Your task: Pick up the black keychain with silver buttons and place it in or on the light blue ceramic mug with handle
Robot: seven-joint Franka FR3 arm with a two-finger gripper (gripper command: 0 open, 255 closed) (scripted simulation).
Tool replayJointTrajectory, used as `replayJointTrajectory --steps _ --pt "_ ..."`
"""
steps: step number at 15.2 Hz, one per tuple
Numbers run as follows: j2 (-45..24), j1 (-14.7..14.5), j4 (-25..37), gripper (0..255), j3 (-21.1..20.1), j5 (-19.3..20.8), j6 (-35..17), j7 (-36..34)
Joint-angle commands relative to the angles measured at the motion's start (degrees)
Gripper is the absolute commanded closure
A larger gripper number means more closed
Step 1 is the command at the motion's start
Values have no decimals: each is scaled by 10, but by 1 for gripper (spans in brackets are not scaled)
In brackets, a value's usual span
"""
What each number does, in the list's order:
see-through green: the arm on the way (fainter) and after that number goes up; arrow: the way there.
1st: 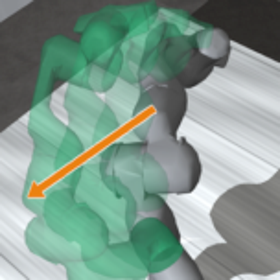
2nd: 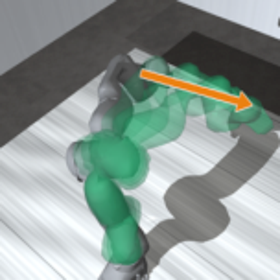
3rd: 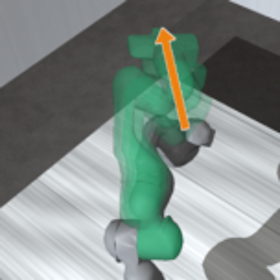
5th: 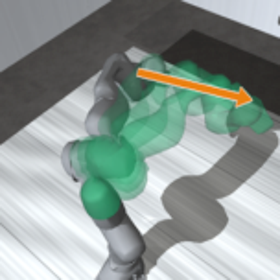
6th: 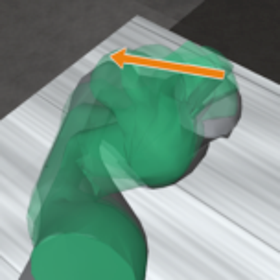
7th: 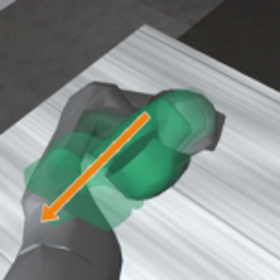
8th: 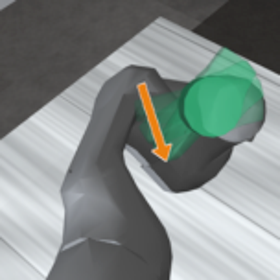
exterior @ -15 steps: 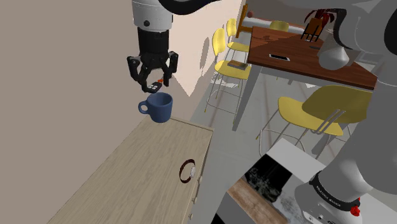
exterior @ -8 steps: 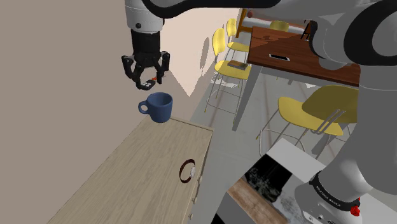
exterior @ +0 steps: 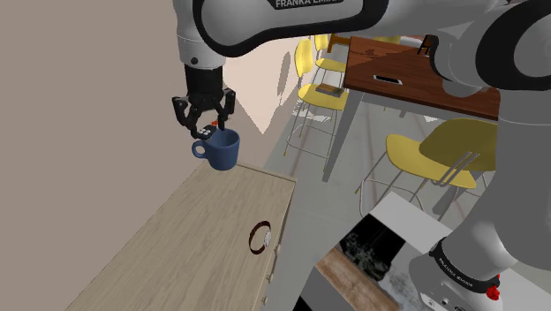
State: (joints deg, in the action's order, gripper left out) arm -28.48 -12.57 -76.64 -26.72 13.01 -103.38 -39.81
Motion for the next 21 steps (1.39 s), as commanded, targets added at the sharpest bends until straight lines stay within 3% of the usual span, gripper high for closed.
replayJointTrajectory --steps 1,11,12,17,21 --pt "-2 1 -12 255 1 1 -14 -2" --pt "-5 3 -32 255 2 3 -36 -4" --pt "-5 3 -32 0 2 3 -36 -4" --pt "-5 3 -32 0 2 3 -36 -4" --pt "1 -5 34 0 -1 -1 34 2"
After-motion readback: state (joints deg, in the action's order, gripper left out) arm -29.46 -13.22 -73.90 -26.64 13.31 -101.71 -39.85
